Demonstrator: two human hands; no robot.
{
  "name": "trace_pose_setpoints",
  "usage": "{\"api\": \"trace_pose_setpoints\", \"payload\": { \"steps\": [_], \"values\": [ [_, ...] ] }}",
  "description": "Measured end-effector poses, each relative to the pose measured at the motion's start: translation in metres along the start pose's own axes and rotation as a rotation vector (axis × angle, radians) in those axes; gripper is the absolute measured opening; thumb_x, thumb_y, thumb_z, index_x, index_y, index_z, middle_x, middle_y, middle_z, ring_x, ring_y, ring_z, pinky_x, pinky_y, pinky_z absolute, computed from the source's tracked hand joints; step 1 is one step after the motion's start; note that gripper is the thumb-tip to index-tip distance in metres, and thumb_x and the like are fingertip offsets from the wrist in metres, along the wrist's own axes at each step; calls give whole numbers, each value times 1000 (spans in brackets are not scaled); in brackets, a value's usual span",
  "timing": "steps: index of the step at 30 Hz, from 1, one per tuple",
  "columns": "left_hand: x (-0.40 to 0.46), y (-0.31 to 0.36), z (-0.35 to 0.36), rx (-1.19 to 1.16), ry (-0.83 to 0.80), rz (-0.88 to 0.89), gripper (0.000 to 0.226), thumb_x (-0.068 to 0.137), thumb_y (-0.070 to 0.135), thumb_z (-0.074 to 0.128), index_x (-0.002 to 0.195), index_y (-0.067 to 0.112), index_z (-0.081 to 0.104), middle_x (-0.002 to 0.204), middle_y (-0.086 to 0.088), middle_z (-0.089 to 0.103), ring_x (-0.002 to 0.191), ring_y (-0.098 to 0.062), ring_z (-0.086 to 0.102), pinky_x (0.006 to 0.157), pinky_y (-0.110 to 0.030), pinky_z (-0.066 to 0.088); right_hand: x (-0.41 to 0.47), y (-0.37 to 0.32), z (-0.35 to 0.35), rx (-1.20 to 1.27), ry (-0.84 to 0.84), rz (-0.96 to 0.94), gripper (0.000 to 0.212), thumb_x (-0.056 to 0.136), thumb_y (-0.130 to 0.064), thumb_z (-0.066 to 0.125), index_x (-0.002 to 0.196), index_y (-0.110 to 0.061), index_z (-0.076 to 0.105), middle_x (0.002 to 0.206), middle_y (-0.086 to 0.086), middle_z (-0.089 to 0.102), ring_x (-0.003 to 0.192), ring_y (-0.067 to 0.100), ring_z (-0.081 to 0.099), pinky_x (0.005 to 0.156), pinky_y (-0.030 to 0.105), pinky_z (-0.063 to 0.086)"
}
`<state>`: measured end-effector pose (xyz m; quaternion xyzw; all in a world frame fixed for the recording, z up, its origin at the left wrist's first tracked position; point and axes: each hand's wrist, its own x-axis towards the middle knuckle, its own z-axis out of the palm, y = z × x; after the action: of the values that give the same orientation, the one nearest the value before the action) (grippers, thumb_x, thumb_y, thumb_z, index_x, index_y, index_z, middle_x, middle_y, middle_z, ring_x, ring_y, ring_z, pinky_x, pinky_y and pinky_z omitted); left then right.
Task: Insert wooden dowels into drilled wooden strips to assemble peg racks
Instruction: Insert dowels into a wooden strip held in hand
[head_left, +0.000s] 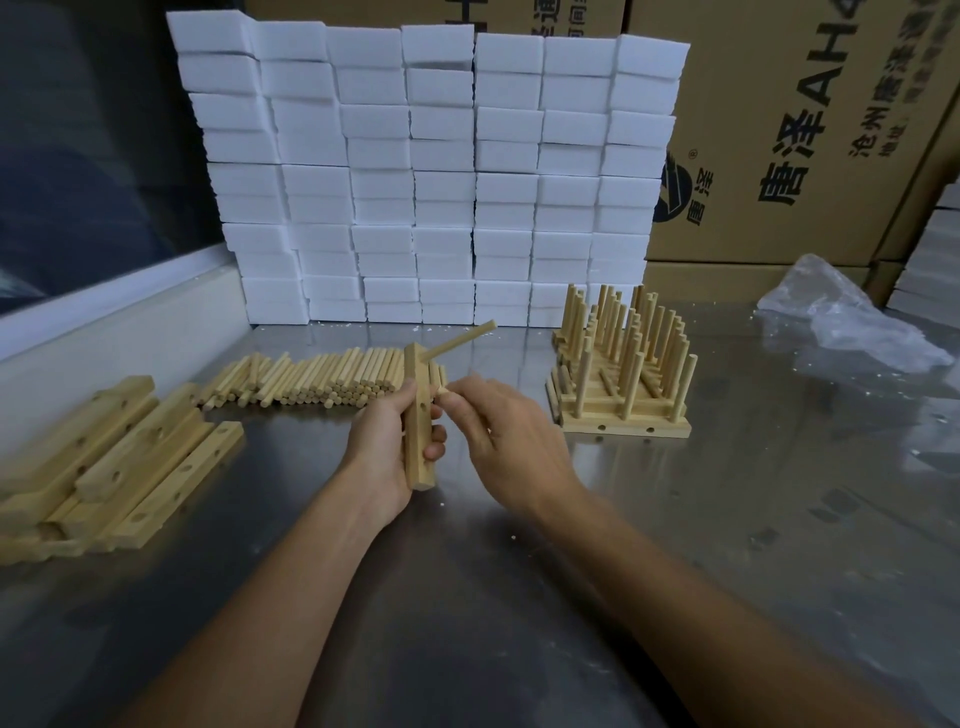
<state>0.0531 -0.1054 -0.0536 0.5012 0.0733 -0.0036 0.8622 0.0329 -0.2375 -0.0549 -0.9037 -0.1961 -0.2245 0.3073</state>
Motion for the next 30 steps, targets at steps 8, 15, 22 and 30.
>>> {"api": "trace_pose_setpoints", "payload": {
  "steps": [8, 15, 22, 30],
  "values": [
    [0, -5, 4, 80, -70, 8, 28, 102, 26, 50, 105, 1, 62, 67, -8, 56, 43, -14, 48, 35, -21, 34, -2, -2, -2, -44, 108, -26, 24, 95, -41, 59, 112, -31, 72, 94, -9, 66, 86, 14, 65, 65, 37, 52],
    [1, -9, 3, 191, -25, 104, 28, 101, 25, 54, 96, 1, 67, 57, -3, 56, 44, -15, 48, 34, -22, 31, -1, 0, -7, -202, 156, -133, 14, 94, -33, 64, 94, -24, 75, 83, -5, 63, 71, 21, 63, 52, 35, 49],
    [-4, -13, 10, 312, 46, 209, 31, 101, 23, 54, 80, 3, 65, 56, -7, 53, 43, -14, 47, 37, -22, 31, 0, -2, -5, -416, 219, -186, 6, 82, -21, 77, 77, -22, 74, 70, -6, 61, 57, 17, 59, 42, 22, 27],
    [-3, -18, 13, 392, 48, 280, 41, 101, 24, 53, 65, 7, 61, 53, -7, 50, 42, -14, 44, 36, -19, 30, 0, -3, -9, -438, 129, -115, 17, 85, -25, 57, 74, -23, 71, 63, -3, 59, 52, 20, 49, 48, 23, 22]
  ]
}}
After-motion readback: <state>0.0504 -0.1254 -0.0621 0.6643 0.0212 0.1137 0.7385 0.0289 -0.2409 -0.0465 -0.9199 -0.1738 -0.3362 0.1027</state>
